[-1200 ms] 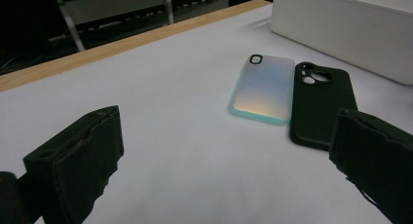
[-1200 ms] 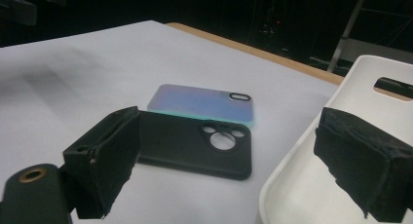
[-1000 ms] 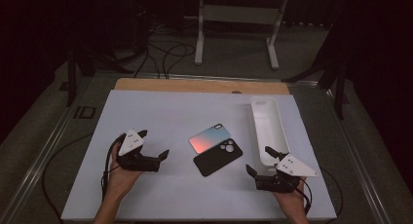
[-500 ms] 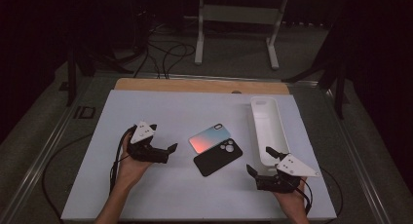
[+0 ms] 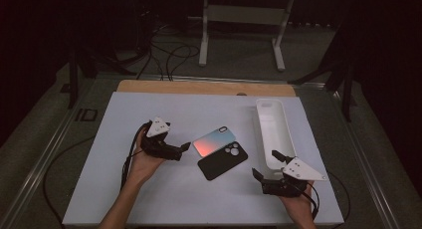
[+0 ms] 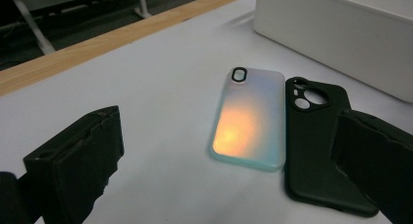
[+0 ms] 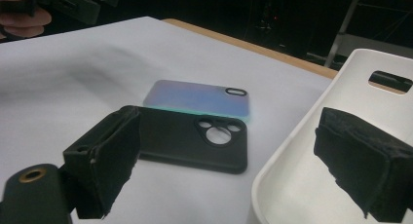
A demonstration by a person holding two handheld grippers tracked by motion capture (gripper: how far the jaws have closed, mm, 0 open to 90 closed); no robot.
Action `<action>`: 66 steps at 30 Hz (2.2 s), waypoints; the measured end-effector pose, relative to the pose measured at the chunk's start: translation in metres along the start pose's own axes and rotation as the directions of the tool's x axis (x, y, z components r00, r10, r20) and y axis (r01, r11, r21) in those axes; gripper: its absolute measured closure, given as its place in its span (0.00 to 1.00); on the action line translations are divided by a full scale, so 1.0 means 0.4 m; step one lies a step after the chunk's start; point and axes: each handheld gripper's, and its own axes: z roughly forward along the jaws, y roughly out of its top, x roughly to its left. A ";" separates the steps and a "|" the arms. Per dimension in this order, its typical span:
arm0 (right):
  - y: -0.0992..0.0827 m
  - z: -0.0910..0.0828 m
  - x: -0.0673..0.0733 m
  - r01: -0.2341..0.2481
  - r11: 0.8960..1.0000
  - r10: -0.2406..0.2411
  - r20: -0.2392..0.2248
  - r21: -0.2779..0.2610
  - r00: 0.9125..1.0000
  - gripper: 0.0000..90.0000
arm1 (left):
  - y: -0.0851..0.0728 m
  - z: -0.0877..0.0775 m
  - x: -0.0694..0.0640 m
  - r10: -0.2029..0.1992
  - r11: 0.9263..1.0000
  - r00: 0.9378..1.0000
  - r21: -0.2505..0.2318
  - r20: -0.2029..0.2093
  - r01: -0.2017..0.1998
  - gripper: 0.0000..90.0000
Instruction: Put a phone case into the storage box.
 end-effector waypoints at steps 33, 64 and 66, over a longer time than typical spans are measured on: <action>-0.003 0.005 -0.003 -0.006 1.000 0.006 -0.006 0.002 1.000 0.11 | 0.065 0.175 -0.027 0.000 0.990 0.998 0.144 0.056 -0.008 0.00; -0.009 0.008 -0.006 -0.009 1.000 0.009 -0.011 0.007 1.000 0.11 | 0.074 0.301 -0.043 0.050 0.950 0.995 0.302 0.088 -0.075 0.00; -0.009 0.008 -0.005 -0.008 1.000 0.008 -0.010 0.007 1.000 0.11 | 0.070 0.305 -0.037 0.052 0.945 0.995 0.318 0.084 -0.077 0.00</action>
